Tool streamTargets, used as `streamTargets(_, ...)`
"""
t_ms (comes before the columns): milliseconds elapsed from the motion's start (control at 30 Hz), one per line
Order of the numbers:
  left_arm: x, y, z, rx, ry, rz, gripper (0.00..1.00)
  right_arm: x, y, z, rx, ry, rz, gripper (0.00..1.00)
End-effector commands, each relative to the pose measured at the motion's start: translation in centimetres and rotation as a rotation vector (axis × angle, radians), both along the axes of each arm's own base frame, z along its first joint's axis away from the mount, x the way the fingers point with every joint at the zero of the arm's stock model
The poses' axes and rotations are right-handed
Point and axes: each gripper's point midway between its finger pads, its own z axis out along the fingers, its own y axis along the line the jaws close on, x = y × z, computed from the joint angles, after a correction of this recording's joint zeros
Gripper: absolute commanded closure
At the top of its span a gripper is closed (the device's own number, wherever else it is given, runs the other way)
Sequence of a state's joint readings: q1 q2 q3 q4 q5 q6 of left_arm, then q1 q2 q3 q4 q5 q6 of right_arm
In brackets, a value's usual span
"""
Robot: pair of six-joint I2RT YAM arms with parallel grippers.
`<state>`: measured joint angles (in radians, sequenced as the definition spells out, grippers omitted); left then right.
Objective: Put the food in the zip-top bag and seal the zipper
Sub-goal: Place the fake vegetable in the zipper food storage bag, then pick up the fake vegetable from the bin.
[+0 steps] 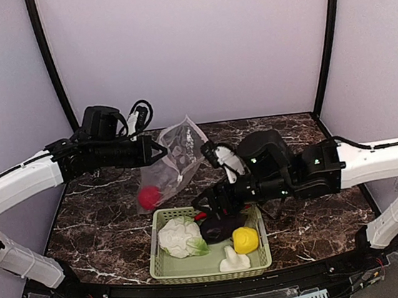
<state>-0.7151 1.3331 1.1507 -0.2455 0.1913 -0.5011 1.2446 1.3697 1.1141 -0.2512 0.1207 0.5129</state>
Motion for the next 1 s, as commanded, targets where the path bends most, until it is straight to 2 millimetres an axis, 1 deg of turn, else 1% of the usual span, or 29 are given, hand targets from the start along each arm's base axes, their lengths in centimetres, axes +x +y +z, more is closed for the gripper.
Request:
streamTargets(0,-0.5,2.3,0.6,0.034,-0.020,0.022,0.99,-2.5,2.4,-4.6,-0.130,-0.009,0.088,0.26)
streamTargets(67,-0.6,3.0,0.9,0.039,-0.025,0.032,0.99,-3.0,3.7,-5.7,-0.153,-0.007,0.112,0.29)
streamTargets(133,-0.8,3.6,1.0,0.046,-0.029,0.041,0.99,-2.9,4.7,-6.9,-0.169,-0.004,0.119,0.30)
streamTargets(233,-0.9,4.5,1.4,0.056,-0.038,0.059,0.99,-2.2,5.6,-8.8,-0.201,-0.002,0.118,0.31)
streamTargets(333,-0.9,5.5,1.5,0.066,-0.037,0.087,0.99,-1.3,6.3,-9.8,-0.215,0.010,0.116,0.32)
streamTargets(433,-0.9,6.3,1.8,0.072,-0.042,0.107,0.99,-0.3,6.5,-10.3,-0.213,0.031,0.106,0.33)
streamTargets(600,-0.8,7.1,1.9,0.071,-0.044,0.127,0.99,1.2,6.0,-11.7,-0.226,0.074,0.085,0.35)
streamTargets(833,-1.0,7.1,2.0,0.062,-0.042,0.124,0.99,1.3,6.6,-12.9,-0.238,0.094,0.117,0.38)
streamTargets(867,-1.0,7.1,2.0,0.061,-0.041,0.124,0.99,1.0,6.9,-13.1,-0.231,0.109,0.137,0.38)
streamTargets(967,-1.1,7.1,2.0,0.056,-0.038,0.119,0.99,1.0,7.2,-13.4,-0.223,0.122,0.147,0.39)
